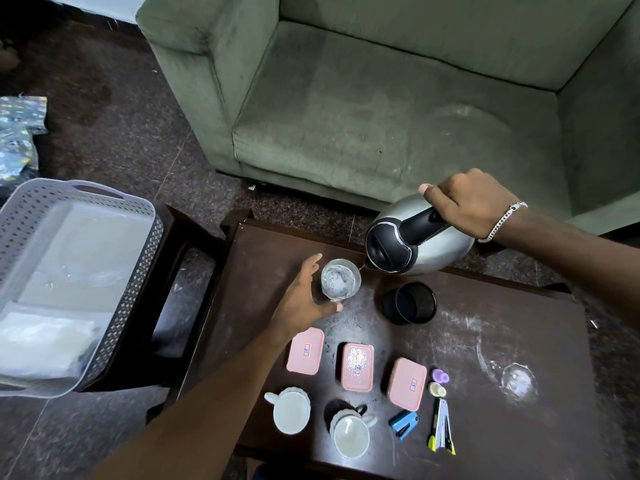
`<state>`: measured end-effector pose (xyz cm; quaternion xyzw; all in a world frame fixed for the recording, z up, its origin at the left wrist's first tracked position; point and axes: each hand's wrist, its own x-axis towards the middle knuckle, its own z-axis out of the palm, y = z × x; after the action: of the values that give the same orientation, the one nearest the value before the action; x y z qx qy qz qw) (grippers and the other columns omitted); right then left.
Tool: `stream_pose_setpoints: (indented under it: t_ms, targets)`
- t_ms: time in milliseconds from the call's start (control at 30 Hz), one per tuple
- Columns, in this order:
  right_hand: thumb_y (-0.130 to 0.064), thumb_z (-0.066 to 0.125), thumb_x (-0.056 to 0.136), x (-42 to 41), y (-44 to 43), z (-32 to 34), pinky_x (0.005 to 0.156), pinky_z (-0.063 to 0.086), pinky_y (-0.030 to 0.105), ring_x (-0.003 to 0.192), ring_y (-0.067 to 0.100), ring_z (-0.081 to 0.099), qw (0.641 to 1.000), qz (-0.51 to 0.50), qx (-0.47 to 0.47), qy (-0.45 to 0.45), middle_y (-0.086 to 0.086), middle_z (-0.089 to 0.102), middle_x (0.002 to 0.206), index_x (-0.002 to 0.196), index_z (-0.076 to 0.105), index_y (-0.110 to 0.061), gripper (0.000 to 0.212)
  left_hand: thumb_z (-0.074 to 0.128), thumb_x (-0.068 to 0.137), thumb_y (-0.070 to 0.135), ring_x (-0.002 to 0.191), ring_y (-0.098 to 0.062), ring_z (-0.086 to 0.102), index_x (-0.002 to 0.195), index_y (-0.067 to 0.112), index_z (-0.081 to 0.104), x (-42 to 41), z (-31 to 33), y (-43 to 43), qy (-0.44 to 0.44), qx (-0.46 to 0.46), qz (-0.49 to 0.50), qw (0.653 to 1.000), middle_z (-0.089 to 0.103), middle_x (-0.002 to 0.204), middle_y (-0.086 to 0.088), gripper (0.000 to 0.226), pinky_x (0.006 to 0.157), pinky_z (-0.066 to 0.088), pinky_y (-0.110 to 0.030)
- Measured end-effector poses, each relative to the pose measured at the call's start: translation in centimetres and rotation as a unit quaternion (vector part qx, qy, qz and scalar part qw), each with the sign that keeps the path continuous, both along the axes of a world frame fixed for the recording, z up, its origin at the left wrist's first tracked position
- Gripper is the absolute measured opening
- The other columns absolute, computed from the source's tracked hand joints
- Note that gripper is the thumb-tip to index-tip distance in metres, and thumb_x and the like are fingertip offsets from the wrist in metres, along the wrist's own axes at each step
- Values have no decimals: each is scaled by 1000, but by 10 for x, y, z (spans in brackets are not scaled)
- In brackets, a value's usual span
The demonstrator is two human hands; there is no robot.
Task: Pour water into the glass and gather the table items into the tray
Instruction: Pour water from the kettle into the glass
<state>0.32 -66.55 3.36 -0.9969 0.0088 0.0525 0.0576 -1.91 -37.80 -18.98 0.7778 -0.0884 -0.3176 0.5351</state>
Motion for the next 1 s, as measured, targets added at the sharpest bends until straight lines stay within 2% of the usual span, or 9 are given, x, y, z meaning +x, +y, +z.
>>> stream_pose_setpoints:
  t_ms: [100,267,467,533,633,733,833,900,1000]
  targets:
    - [-38,44,101,-2,-5,2,51,30,35,50,35,44,998,-42,46,1,11,42,43,47,39,-13,60,96,61,27,141,-10,39,149,46,28,2,11,5,3,-12,9,1000,42,148,10,113,113,44,-48]
    - [-34,49,101,-9,-9,12,47,29,34,44,27,38,990,-96,105,-25,8,35,40,45,38,-6,63,95,66,19,145,-13,36,149,47,27,7,32,14,15,-42,20,999,37,159,5,111,98,47,-34]
    - [-34,53,99,-8,6,33,49,25,38,48,24,27,969,-161,162,-89,9,27,49,48,33,0,64,95,67,18,144,-12,37,142,61,30,21,68,25,2,-73,40,996,38,159,11,108,104,49,-43]
    - [-37,54,97,-3,14,40,49,26,37,45,20,28,953,-188,212,-103,8,29,49,48,35,-1,63,96,66,20,144,-11,38,144,57,32,25,84,30,0,-88,41,995,39,158,14,107,104,50,-41]
    - [-42,55,92,10,34,51,50,32,34,41,15,34,926,-216,288,-117,8,37,47,53,44,5,62,96,64,26,144,-9,38,144,55,35,31,111,37,0,-120,32,992,39,156,24,105,105,49,-43]
    - [-40,56,92,25,67,64,52,32,37,40,16,36,901,-211,355,-131,-5,38,38,50,44,1,60,96,64,28,140,-1,41,125,68,44,37,144,49,-16,-128,35,991,47,135,44,89,107,48,-45]
    - [-38,57,92,46,107,76,52,33,38,38,18,38,874,-196,423,-138,-6,37,34,49,40,-2,58,95,65,29,134,6,47,126,59,45,45,173,76,-50,-129,87,987,56,131,35,84,106,51,-45]
    - [-40,58,89,61,134,80,52,38,45,41,23,44,853,-188,464,-146,-1,39,38,53,40,4,60,95,69,23,134,3,49,130,53,46,52,189,102,-75,-142,132,978,58,136,24,84,105,52,-48]
    - [-37,60,88,81,173,85,52,41,42,40,24,47,825,-174,514,-156,11,40,48,62,43,15,61,91,73,11,132,-4,55,139,43,47,60,211,138,-104,-158,179,966,61,139,12,86,106,52,-45]
